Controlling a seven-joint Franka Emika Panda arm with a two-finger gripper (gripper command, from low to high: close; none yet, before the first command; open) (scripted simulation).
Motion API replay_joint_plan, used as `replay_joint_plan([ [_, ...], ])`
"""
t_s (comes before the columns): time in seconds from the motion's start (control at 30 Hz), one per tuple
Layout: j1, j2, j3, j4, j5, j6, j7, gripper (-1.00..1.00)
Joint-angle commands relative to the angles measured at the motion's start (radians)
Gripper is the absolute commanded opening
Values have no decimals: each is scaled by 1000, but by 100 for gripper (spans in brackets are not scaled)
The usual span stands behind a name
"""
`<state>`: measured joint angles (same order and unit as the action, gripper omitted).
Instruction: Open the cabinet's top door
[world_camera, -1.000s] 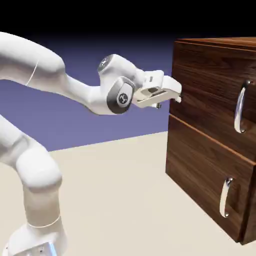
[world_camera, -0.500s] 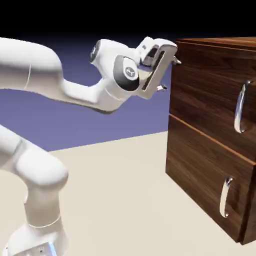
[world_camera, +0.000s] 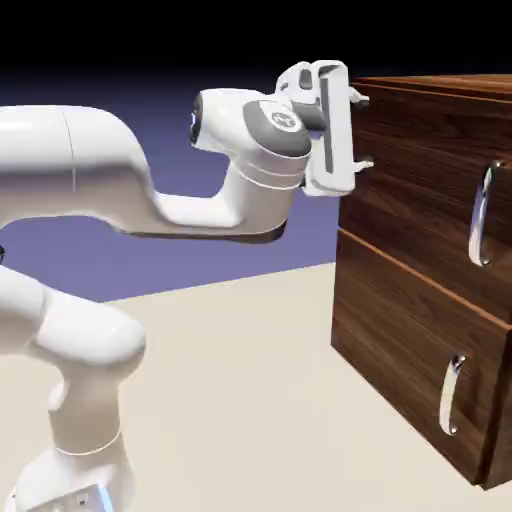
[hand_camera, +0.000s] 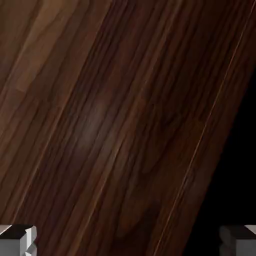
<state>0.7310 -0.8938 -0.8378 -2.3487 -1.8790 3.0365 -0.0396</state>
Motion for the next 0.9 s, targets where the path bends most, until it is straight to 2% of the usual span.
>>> replay_joint_plan([
  [0.0,17,-8,-19,11,-44,0,-18,0],
  [0.73,383,-172,-446,246,-1000,0,-416,0],
  [0.87,461,-164,-489,308,-1017,-6,-425,0],
])
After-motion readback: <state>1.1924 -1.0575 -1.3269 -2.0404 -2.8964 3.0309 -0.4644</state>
